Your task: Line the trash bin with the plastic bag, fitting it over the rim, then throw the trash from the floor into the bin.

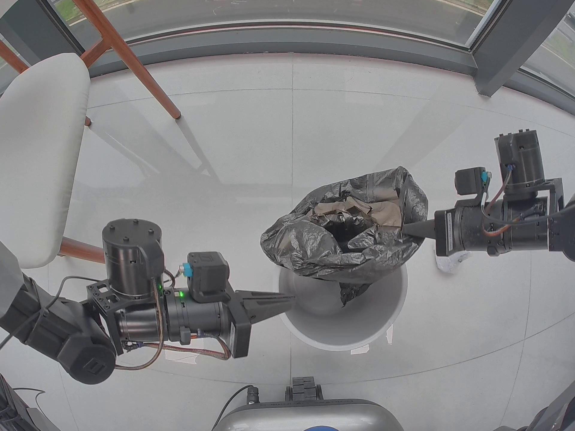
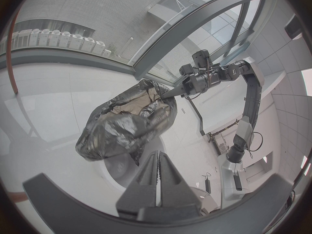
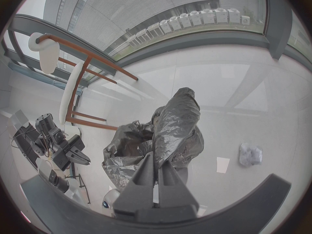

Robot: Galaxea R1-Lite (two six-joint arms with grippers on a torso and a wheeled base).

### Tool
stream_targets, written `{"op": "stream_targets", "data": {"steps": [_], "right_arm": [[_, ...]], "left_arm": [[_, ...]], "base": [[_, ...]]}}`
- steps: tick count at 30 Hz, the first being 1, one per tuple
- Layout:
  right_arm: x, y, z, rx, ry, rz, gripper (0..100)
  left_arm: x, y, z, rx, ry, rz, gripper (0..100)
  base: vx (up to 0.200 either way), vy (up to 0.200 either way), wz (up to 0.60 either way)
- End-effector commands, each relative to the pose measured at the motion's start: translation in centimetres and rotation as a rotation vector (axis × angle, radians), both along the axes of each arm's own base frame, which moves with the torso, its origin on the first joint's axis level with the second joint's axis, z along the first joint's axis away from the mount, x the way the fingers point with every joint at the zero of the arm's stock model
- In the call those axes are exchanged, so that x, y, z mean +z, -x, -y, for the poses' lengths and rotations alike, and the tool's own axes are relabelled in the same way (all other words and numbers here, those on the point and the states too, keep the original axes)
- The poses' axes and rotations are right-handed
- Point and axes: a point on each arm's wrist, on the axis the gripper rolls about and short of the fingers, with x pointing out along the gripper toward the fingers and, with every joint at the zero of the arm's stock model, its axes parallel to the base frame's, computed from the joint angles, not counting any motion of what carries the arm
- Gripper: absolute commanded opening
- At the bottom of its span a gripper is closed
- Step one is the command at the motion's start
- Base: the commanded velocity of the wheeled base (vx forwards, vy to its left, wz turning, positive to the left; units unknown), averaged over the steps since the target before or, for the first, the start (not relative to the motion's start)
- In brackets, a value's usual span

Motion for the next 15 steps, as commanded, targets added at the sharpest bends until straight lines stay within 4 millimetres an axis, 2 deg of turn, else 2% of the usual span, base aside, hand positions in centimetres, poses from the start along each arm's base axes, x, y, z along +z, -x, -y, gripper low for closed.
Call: {"op": "stream_targets", "data": {"steps": [1,5,10,13,15], "right_arm": [[-1.0,1.1,0.3,0.02,0.007,-0.03,0],[-0.7,2.0,0.4,0.034,0.002,-0.03,0],[-0.7,1.9,0.5,0.029,0.002,-0.028,0],[-0.7,1.8,0.5,0.028,0.001,-0.027,0],[-0.7,1.8,0.5,0.03,0.003,-0.029,0]], "left_arm": [[-1.4,1.0,0.1,-0.024,-0.034,-0.047,0],[-2.0,0.9,0.2,-0.029,-0.048,-0.059,0],[-2.1,0.5,0.9,-0.025,-0.031,-0.024,0],[-1.6,1.4,1.4,0.038,0.036,-0.161,0],[0.4,3.0,1.9,0.088,0.174,-0.325,0]], "base": [[0.0,0.0,0.0],[0.0,0.0,0.0],[0.0,0.0,0.0],[0.0,0.0,0.0],[0.0,0.0,0.0]]}}
